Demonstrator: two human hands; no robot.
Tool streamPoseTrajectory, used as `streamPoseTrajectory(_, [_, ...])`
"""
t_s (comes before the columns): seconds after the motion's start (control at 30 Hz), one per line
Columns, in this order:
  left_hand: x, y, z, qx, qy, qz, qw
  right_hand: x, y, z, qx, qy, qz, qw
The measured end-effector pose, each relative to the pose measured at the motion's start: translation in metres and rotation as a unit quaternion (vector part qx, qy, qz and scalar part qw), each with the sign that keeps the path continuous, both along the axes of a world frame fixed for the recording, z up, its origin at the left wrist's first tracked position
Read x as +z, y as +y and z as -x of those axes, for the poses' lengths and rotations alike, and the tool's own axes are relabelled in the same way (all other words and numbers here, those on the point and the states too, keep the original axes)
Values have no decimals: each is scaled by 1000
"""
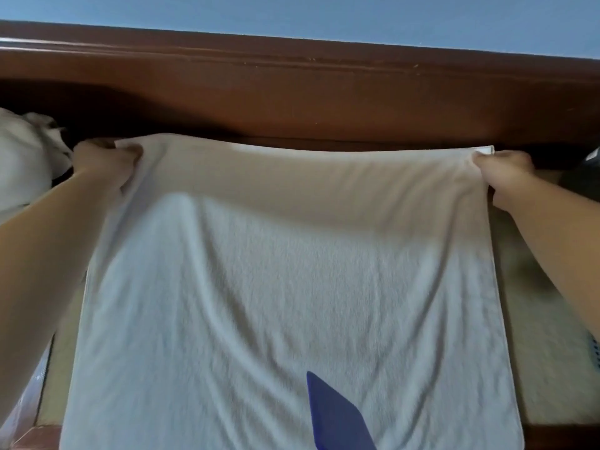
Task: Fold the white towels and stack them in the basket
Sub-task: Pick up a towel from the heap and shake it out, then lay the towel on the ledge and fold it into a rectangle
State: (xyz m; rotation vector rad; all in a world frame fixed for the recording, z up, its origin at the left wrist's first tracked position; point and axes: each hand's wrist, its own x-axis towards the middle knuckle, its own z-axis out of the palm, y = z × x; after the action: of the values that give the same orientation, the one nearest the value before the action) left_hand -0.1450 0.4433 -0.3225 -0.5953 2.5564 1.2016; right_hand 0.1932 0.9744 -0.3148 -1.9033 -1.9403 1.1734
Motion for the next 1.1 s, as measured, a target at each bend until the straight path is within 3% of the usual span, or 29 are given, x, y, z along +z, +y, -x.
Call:
streamPoseTrajectory(0.13, [4, -2, 14, 14, 40, -25, 999, -2, 1, -4, -21, 8, -24, 999])
streamPoseTrajectory(0.37, [-19, 7, 14, -40, 105, 43, 993, -30, -4, 2, 10, -1, -125, 992])
streamPoseTrajectory(0.47, [-12, 2, 11, -59, 84, 61, 993, -28, -6, 2, 28, -88, -133, 987])
streamPoseTrajectory(0.57, [-3, -13, 4, -84, 22, 58, 995, -13, -51, 2, 6, -162, -206, 965])
streamPoseTrajectory(0.67, [-1, -35, -15, -109, -24, 108, 988, -4, -133, 0, 138, -92, -274, 947])
streamPoseTrajectory(0.77, [2, -56, -44, -106, -90, 157, 978, 1, -216, 4, 336, -33, -238, 910])
streamPoseTrajectory(0.9, [3, -85, -63, -107, -155, 112, 976, 5, -309, 32, 536, -105, -129, 828])
streamPoseTrajectory(0.97, [8, -92, -71, -127, -128, 107, 978, 3, -335, 46, 574, -170, -78, 797])
streamPoseTrajectory(1.1, [16, -105, -90, -153, -55, 127, 978, 7, -345, 61, 568, -221, -35, 792])
